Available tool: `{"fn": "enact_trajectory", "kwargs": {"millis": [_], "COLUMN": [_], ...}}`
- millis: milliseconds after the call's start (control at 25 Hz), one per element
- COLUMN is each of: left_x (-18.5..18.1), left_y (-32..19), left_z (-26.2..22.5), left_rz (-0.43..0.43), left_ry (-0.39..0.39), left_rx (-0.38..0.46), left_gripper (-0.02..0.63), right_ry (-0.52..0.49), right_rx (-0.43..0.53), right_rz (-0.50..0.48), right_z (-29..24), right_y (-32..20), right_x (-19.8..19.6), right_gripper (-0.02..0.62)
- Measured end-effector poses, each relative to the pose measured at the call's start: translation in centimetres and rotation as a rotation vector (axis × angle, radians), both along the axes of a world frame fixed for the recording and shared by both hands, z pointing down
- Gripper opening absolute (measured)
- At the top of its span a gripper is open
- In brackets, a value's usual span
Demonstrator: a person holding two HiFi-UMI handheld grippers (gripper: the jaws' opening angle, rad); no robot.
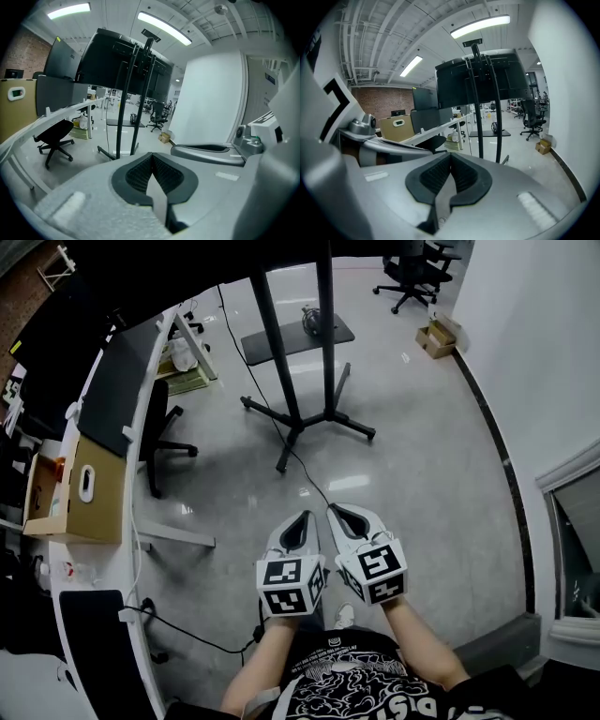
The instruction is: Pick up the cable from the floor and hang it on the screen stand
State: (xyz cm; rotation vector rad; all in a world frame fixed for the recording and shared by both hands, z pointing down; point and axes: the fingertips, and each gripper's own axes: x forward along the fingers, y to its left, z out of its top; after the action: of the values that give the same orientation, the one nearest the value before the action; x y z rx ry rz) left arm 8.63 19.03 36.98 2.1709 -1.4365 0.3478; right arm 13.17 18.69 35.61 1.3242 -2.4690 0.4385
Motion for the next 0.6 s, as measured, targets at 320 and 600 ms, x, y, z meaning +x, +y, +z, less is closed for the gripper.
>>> {"fn": "enact_trajectory", "kwargs": {"millis": [320,600], "left_x": [-3.4,-5.3], "left_y": [-5.6,-10.8], "left_z": [4.1,8.8], "left_rz": [-0.005,0.021], "left_ry": [0.012,0.048], "left_rx": [-0.066,-0.119], "left_gripper": [-0.003,-0.002], "right_ry": [0.032,0.066], "right_rx": [-0.087,-0.187], "right_rz": [-0.003,-0.001], "right_z": [5.0,10.1], "right_y": [-5.3,-10.3], "right_x": [-3.0,-5.1], "right_gripper": [0.006,0.007]}}
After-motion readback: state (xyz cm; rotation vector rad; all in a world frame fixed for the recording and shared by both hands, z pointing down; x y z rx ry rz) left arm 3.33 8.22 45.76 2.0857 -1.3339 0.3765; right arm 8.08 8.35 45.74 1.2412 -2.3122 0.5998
